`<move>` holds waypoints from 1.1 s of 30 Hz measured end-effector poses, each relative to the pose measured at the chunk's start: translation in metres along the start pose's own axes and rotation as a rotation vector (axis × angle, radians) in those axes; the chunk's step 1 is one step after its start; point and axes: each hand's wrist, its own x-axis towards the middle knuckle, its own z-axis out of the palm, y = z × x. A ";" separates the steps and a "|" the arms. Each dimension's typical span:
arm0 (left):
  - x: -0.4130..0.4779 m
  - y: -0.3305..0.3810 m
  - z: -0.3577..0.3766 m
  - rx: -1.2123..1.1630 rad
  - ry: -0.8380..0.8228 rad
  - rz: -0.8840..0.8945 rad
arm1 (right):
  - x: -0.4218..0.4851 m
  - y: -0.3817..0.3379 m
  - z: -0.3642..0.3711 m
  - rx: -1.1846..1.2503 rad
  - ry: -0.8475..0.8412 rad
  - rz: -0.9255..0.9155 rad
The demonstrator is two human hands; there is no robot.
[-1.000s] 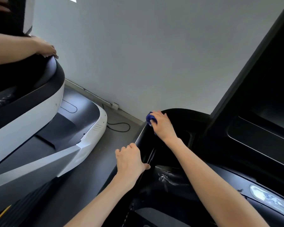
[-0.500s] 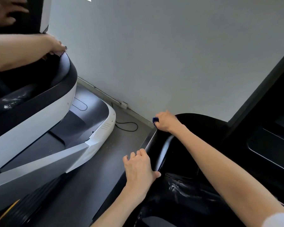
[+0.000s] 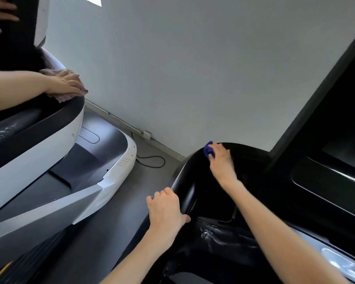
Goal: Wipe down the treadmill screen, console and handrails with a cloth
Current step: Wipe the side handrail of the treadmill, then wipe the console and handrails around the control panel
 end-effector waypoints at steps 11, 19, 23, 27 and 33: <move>0.006 0.065 -0.062 -0.159 -0.041 0.328 | -0.100 0.001 -0.103 0.541 0.006 0.185; -0.014 0.157 -0.106 -0.660 -0.146 0.547 | -0.138 0.031 -0.180 0.808 0.032 0.229; -0.023 0.192 -0.106 -0.703 -0.187 0.605 | -0.160 0.061 -0.199 0.895 0.107 0.246; -0.032 0.224 -0.101 -0.731 -0.202 0.645 | -0.171 0.094 -0.217 0.948 0.324 0.358; -0.054 0.271 -0.080 -0.781 -0.251 0.575 | -0.199 0.148 -0.255 1.022 0.449 0.499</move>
